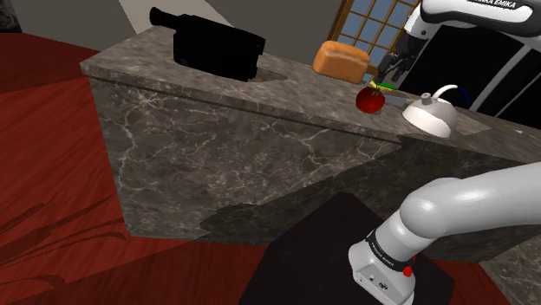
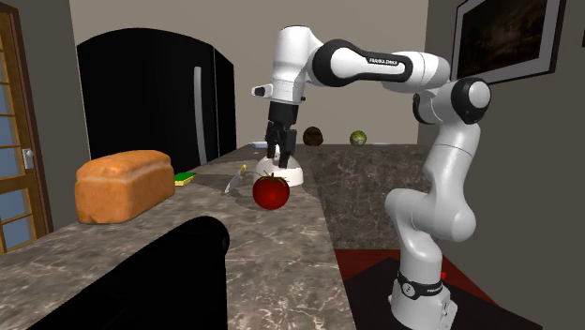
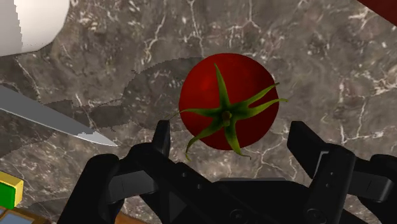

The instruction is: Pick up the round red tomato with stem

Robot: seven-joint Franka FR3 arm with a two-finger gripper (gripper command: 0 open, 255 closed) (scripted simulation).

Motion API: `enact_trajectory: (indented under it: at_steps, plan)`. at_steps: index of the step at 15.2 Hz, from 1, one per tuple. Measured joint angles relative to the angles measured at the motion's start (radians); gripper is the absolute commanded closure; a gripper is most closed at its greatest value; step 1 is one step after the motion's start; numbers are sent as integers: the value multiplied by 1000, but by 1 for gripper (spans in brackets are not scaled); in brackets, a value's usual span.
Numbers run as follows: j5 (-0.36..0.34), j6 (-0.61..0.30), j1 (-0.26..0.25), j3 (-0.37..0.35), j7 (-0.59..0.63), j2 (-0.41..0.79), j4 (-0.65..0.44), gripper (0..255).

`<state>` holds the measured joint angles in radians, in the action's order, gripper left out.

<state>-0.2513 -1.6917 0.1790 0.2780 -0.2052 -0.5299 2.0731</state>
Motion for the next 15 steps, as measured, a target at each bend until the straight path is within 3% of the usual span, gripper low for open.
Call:
enact_trajectory:
  at_steps: [4, 5, 15]
  plan:
    - [-5, -44, 3, 5, 6, -6, 51, 0]
    - [-7, -50, 3, 5, 7, -10, 60, 255]
    - [-8, -57, 4, 5, 9, -16, 67, 255]
